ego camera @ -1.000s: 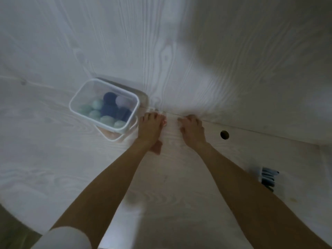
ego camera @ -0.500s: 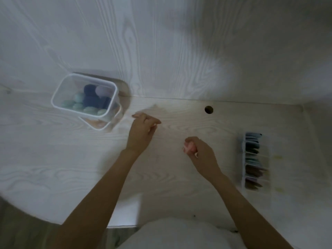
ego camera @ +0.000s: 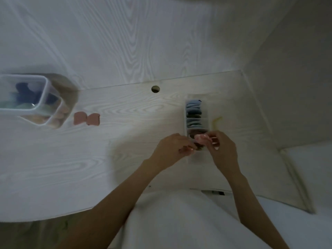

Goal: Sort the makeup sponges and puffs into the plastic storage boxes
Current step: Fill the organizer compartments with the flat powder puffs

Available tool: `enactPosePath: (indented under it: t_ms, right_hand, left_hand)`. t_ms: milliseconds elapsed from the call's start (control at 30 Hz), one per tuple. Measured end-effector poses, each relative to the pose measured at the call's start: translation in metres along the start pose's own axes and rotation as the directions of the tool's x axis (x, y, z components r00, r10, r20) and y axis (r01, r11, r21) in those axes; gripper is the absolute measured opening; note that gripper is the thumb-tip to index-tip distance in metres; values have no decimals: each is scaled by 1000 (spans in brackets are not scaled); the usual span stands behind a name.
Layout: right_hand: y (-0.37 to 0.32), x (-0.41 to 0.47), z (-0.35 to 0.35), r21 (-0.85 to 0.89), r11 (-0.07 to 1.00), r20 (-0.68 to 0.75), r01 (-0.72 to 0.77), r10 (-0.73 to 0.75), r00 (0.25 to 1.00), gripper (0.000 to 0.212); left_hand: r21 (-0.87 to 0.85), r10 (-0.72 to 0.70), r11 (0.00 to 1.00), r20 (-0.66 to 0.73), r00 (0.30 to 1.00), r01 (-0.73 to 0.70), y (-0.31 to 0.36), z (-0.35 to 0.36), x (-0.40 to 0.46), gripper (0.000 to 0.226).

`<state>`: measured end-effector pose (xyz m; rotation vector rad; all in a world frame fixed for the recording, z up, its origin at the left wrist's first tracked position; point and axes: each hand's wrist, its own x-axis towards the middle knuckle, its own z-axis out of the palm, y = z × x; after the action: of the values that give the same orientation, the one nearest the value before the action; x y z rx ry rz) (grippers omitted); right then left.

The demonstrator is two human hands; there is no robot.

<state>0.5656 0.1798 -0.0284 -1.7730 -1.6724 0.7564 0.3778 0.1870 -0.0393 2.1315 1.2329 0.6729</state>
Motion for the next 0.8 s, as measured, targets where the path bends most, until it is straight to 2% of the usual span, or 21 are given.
enactPosePath:
  t_ms: [67, 167, 233, 333, 433, 567, 700, 800]
  right_hand:
    - [8, -2, -12, 41, 999, -27, -31, 32, 999, 15]
    - [21, -6, -23, 49, 998, -40, -33, 35, 999, 9]
    - [31, -8, -25, 49, 998, -41, -24, 26, 999, 8]
    - [33, -11, -20, 137, 984, -2, -118, 119, 993, 10]
    - [27, -11, -9, 225, 953, 49, -201, 195, 980, 13]
    - [18, -5, 4, 224, 959, 78, -171, 158, 984, 11]
    - [4, -5, 24, 269, 949, 146, -166, 130, 981, 13]
    - [-9, -4, 39, 262, 955, 176, -138, 93, 980, 17]
  left_hand:
    - [48, 97, 994, 32, 995, -99, 10, 15, 5, 12]
    - [16, 142, 990, 28, 990, -142, 16, 31, 6, 10]
    - [54, 155, 986, 19, 988, -156, 17, 41, 3, 11]
    - [146, 124, 981, 22, 992, -126, 15, 51, -5, 17]
    - [163, 100, 981, 29, 995, -103, 16, 53, -14, 23]
    - [208, 39, 977, 44, 998, -47, 8, 44, -28, 25]
    - [279, -8, 960, -4, 1000, 9, -9, 31, -47, 28]
    - [387, -56, 920, -35, 998, 66, -17, 18, -63, 26]
